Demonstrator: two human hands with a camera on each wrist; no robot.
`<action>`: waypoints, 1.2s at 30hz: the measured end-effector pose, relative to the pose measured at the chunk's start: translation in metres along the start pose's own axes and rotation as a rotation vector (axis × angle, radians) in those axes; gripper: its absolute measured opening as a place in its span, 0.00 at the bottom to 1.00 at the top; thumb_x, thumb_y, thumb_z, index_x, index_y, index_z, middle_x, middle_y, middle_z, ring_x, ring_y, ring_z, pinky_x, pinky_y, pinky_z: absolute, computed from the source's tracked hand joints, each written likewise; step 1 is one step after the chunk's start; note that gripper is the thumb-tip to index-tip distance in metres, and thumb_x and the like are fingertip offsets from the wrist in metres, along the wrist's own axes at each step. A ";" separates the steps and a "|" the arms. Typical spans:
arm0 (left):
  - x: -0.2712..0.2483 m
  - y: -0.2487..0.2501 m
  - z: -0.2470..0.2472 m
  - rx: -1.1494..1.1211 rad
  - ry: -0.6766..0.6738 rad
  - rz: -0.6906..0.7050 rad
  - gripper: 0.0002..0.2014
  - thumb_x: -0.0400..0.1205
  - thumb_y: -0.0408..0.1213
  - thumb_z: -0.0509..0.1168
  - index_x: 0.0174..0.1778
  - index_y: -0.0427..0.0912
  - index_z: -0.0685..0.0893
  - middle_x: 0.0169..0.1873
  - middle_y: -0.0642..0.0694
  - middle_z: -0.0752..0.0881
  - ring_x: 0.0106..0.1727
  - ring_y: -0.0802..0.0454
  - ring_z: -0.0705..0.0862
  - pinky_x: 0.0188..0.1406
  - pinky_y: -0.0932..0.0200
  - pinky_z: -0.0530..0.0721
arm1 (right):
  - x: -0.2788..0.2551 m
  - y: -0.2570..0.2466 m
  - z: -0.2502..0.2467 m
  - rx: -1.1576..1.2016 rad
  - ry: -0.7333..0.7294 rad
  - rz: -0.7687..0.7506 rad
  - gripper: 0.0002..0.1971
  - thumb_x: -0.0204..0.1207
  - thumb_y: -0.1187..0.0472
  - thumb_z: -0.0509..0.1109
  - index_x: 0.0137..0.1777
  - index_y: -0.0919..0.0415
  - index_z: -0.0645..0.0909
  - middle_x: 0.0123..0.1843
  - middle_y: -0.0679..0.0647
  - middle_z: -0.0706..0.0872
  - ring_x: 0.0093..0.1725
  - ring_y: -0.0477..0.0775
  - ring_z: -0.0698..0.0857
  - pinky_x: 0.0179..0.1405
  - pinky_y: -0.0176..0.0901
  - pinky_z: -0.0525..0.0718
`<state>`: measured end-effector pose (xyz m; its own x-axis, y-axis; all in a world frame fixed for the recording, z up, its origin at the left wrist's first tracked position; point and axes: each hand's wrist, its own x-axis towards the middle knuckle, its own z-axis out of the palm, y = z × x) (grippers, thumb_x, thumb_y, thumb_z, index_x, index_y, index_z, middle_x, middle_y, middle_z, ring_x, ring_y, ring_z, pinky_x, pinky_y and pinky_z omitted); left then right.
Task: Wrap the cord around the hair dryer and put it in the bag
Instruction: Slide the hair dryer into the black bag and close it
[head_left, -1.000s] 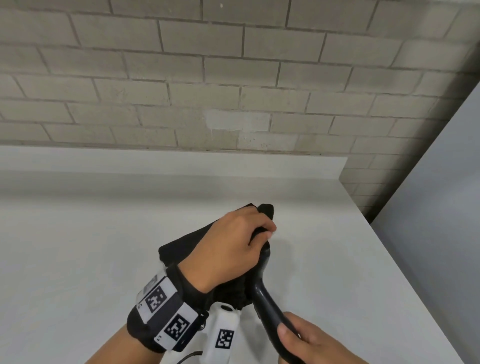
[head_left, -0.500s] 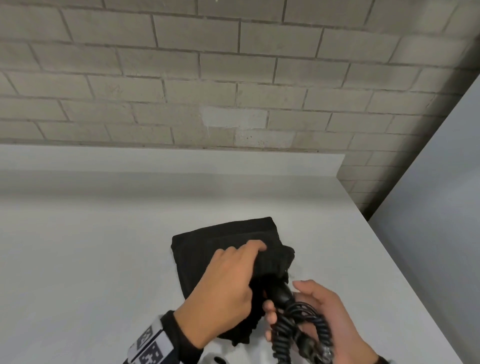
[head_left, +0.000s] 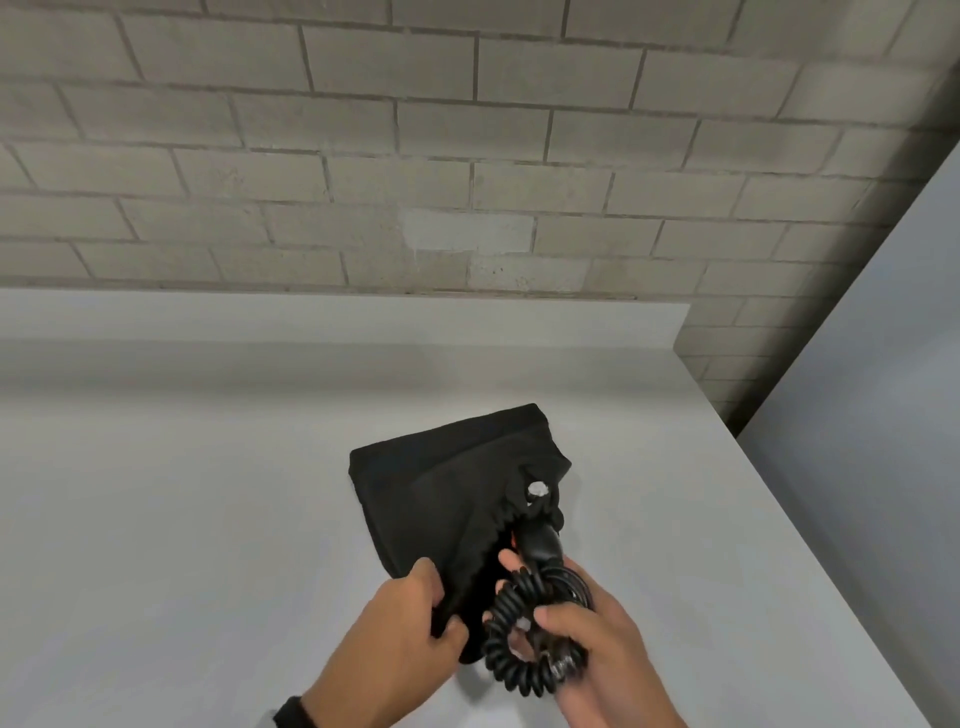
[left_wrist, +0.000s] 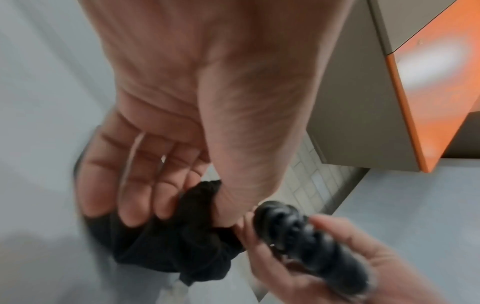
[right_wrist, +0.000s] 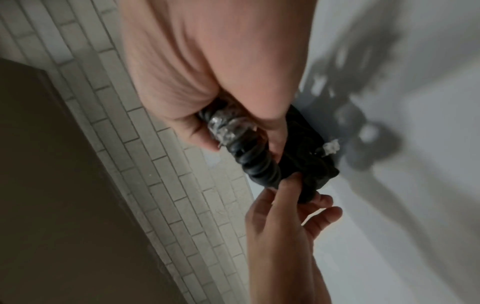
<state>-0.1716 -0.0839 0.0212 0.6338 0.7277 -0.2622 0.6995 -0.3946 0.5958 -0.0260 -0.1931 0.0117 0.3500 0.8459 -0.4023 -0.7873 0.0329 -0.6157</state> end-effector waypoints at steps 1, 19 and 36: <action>-0.003 0.002 -0.003 -0.032 -0.006 0.043 0.08 0.82 0.45 0.64 0.43 0.50 0.71 0.30 0.54 0.78 0.28 0.58 0.74 0.28 0.67 0.73 | 0.003 0.000 0.002 0.013 0.033 -0.033 0.37 0.54 0.83 0.71 0.68 0.70 0.77 0.61 0.69 0.88 0.57 0.73 0.87 0.38 0.58 0.89; -0.017 0.025 -0.017 0.084 -0.051 0.388 0.05 0.87 0.51 0.61 0.48 0.62 0.70 0.36 0.68 0.74 0.41 0.64 0.79 0.46 0.80 0.74 | 0.050 0.023 0.010 -0.993 0.033 0.117 0.30 0.73 0.27 0.59 0.68 0.44 0.67 0.65 0.46 0.80 0.65 0.48 0.80 0.72 0.48 0.78; -0.006 0.002 -0.009 -0.015 -0.259 0.375 0.13 0.82 0.54 0.68 0.62 0.67 0.83 0.54 0.68 0.83 0.55 0.70 0.81 0.62 0.80 0.74 | 0.040 0.020 -0.019 -1.250 -0.081 -0.181 0.06 0.80 0.58 0.70 0.55 0.49 0.83 0.49 0.47 0.89 0.52 0.44 0.86 0.53 0.32 0.86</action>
<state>-0.1768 -0.0841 0.0310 0.9053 0.3710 -0.2067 0.4025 -0.5940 0.6965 -0.0182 -0.1686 -0.0295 0.3353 0.9135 -0.2305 0.2996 -0.3353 -0.8932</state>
